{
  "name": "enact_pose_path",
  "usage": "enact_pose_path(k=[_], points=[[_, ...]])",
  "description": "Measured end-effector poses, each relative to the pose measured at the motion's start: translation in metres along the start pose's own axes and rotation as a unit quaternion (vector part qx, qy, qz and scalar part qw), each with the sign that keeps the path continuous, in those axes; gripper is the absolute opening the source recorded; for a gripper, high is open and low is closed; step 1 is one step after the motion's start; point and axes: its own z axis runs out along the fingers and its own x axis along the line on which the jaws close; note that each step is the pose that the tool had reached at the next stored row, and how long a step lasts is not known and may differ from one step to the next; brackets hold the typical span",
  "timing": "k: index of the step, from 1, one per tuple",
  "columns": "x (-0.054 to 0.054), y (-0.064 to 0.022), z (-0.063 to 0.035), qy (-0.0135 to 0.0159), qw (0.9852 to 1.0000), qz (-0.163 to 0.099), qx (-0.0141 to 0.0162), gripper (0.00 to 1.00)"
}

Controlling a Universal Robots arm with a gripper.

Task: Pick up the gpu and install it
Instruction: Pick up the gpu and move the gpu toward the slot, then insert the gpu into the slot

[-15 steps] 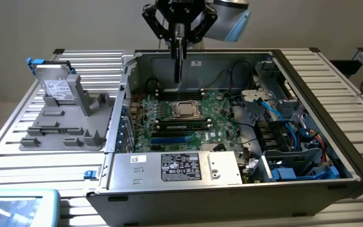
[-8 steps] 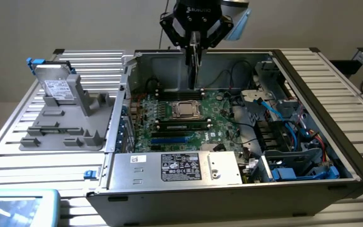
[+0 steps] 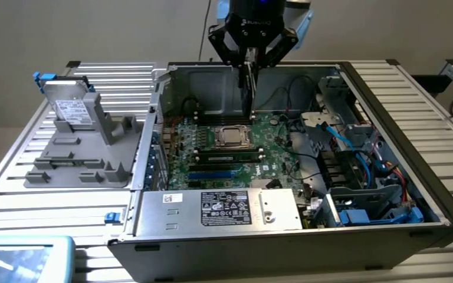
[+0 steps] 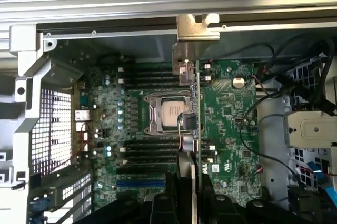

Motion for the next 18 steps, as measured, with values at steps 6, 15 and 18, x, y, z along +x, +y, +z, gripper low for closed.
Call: enact_pose_path(k=[6,15,18], points=[[-0.0001,0.0,0.0001,0.0003,1.0,-0.005,0.0,0.28],[-0.0003,-0.0001,0.0007,0.006,0.9966,-0.082,0.0015,0.28],[-0.0003,-0.0001,0.001,0.008,0.994,-0.109,0.002,0.28]])
